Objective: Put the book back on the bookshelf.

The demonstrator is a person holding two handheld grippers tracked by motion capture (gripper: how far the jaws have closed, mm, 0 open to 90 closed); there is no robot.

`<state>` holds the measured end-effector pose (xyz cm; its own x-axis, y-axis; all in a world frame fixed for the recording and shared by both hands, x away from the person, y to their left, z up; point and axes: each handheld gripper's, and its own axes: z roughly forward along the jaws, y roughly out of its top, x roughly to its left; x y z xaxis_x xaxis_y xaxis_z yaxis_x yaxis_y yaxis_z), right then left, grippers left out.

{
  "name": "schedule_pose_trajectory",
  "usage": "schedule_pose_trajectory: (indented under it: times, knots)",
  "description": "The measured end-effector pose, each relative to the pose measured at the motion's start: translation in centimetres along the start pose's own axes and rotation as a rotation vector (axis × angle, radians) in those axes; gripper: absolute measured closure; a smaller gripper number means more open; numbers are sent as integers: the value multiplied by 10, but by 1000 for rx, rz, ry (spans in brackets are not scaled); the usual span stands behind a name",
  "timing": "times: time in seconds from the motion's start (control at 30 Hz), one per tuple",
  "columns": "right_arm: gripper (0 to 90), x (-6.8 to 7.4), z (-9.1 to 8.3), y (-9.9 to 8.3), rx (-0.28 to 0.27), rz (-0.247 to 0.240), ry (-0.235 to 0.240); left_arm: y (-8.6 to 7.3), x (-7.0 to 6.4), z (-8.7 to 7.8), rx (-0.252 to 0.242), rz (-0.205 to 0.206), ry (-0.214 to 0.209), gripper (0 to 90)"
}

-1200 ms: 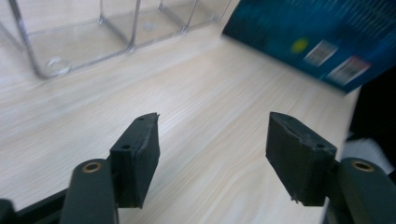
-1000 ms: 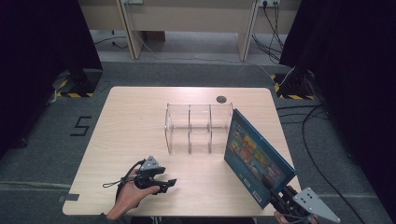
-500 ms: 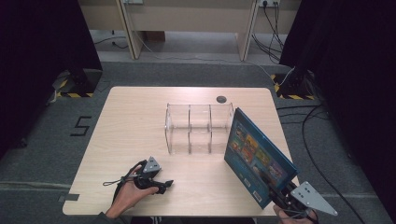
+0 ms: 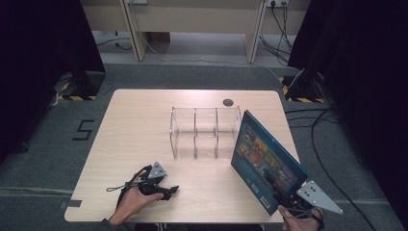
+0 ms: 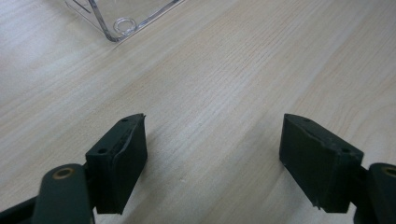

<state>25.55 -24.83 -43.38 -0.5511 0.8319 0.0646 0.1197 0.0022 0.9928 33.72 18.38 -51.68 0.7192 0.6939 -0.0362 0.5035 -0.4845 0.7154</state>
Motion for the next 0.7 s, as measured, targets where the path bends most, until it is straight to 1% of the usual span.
schedule_pose_trajectory:
  times: [0.03, 0.1, 0.17, 0.2, 0.23, 0.27, 0.3, 0.33, 0.37, 0.47, 0.53, 0.6, 0.63, 0.67, 0.7]
  knots:
    - [772, 0, 1, 0, -6, 5, 7, 0, 0, 0, 0, 1, 0, 228]
    - [776, 1, 2, 0, 0, 7, 4, 0, 0, 0, 0, 1, 0, 224]
    - [780, 0, 3, 0, -1, 21, 8, 0, 0, 0, 1, 4, 1, 224]
    - [781, 0, 3, 0, -3, 40, 9, 0, 0, 0, 2, 5, 1, 224]
    - [787, 0, 3, 0, -6, 48, 13, 0, 0, 0, 2, 6, 0, 224]
    - [783, -1, 3, -2, -26, 111, 11, 0, 0, 0, 2, 4, 0, 225]
    - [783, -1, 3, -2, -26, 111, 11, 0, 0, 0, 2, 4, 0, 225]
    - [783, -2, 3, -3, -41, 141, 8, 0, 0, 0, 3, 6, 1, 225]
    - [785, -1, 3, -4, -50, 160, 3, 0, 0, 0, 2, 7, 1, 224]
    - [789, -1, 3, -5, -63, 189, 1, 0, 0, 0, 4, 9, 0, 224]
    - [799, 1, 3, -5, -66, 189, -15, 0, 0, 0, 4, 12, 1, 224]
    - [807, 0, 4, -6, -76, 240, -4, 0, 0, 0, 3, 11, -1, 225]
    - [815, 0, 4, -7, -77, 255, 3, 0, 0, 0, 4, 10, -1, 225]
    - [818, 0, 5, -8, -80, 254, -3, 0, 0, 0, 4, 10, 0, 225]
    - [819, 0, 6, -9, -84, 271, -2, 0, 0, 0, 4, 10, -1, 226]
